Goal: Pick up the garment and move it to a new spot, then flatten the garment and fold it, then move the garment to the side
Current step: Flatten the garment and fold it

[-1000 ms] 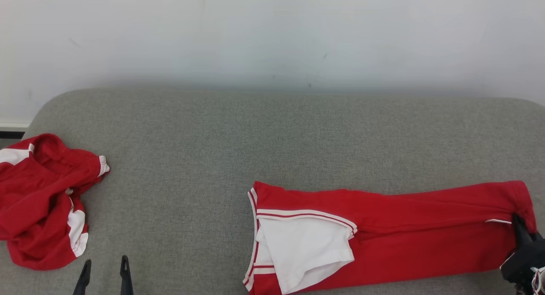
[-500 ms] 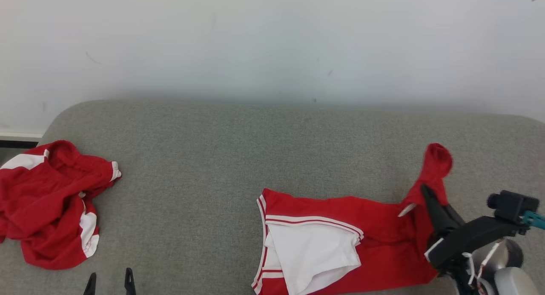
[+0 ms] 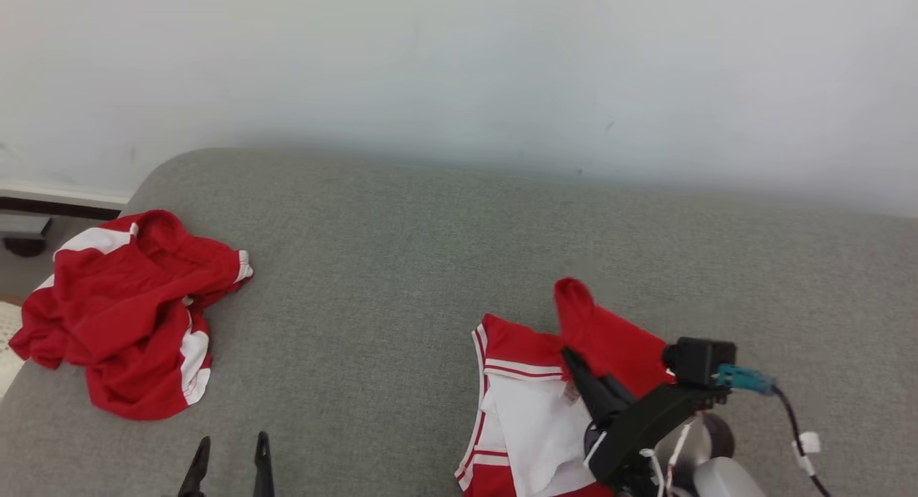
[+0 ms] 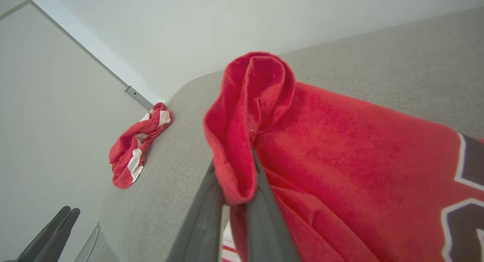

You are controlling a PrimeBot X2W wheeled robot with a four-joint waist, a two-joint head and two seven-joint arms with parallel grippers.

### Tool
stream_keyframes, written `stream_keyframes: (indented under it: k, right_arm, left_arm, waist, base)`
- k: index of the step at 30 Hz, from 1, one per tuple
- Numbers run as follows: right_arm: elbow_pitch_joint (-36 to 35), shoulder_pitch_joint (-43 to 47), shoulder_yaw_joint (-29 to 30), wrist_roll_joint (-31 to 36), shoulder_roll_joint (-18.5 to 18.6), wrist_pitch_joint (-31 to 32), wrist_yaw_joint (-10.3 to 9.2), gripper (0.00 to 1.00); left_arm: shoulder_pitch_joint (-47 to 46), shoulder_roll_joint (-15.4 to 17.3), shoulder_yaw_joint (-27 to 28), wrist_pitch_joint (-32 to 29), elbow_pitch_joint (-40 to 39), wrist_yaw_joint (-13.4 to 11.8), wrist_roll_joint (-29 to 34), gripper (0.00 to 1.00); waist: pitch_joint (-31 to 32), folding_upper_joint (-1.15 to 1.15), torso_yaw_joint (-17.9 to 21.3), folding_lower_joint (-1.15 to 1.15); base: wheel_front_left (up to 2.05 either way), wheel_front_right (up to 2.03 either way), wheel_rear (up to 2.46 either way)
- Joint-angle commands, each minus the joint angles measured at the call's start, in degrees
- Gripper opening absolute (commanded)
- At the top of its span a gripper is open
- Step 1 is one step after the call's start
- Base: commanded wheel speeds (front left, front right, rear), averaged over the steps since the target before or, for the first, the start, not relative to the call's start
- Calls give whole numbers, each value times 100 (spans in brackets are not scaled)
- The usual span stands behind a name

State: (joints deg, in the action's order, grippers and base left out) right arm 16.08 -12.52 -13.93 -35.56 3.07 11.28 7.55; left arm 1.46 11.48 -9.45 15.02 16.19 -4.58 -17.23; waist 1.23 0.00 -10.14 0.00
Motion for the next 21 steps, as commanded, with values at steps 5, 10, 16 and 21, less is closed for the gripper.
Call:
stream_keyframes:
  k: [5,10,16,21]
  right_arm:
    - [723,-416,-624,-329,-15,-485,-14,0]
    - [1563,-825,-1193,-709,-19,-932,-14,0]
    - [2162,-1151,-1787,-1370,-17,-1286,-14,30]
    - [2190,-1397,-2099,-1594,-21,-1767,-14,100]
  left_arm:
    - [-314,-145,-71,11,207,139,68,100]
    - [-512,-234,-56,11,414,248,125,100]
    - [-548,-270,66,12,559,344,186,100]
    - [-436,-299,246,12,567,350,209,100]
  waist:
    - [-152,0,-273,0]
    - [-220,0,-382,0]
    - [-240,0,-320,0]
    - [-203,0,-135,0]
  base:
    - [0,0,0]
    - [0,0,0]
    - [0,0,0]
    - [0,0,0]
